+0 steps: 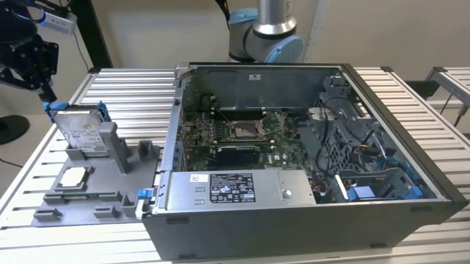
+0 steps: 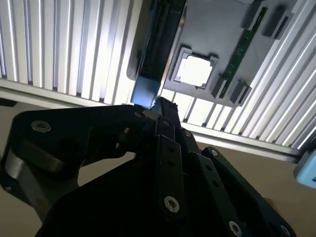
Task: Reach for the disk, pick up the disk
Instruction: 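Pick up the disk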
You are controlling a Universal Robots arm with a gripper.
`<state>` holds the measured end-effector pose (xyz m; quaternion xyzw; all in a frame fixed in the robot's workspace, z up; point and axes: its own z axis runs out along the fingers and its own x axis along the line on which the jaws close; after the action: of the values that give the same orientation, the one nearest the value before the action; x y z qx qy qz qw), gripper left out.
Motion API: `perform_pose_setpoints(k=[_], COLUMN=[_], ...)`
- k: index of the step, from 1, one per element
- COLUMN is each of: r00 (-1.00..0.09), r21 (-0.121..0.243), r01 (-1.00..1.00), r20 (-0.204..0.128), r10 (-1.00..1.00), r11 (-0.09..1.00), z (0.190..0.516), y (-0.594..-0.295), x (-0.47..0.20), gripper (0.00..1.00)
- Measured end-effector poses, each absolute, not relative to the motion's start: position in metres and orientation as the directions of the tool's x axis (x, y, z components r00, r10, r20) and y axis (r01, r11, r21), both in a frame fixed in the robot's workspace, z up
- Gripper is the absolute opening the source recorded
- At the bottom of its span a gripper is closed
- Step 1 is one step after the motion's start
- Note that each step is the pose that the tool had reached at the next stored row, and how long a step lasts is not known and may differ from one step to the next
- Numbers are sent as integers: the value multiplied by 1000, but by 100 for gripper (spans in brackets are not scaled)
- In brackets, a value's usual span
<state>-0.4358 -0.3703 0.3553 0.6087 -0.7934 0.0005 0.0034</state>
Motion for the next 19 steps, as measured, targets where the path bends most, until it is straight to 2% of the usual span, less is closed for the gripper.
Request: perform_pose_setpoints(k=[15, 19], r00=[-60, -39], r21=[3, 3], r01=[-998, -999], r20=[6, 6], r10=[-998, -999], r11=[60, 39], z=[355, 355], y=[-370, -370], x=[-431, -431], gripper=[0, 0])
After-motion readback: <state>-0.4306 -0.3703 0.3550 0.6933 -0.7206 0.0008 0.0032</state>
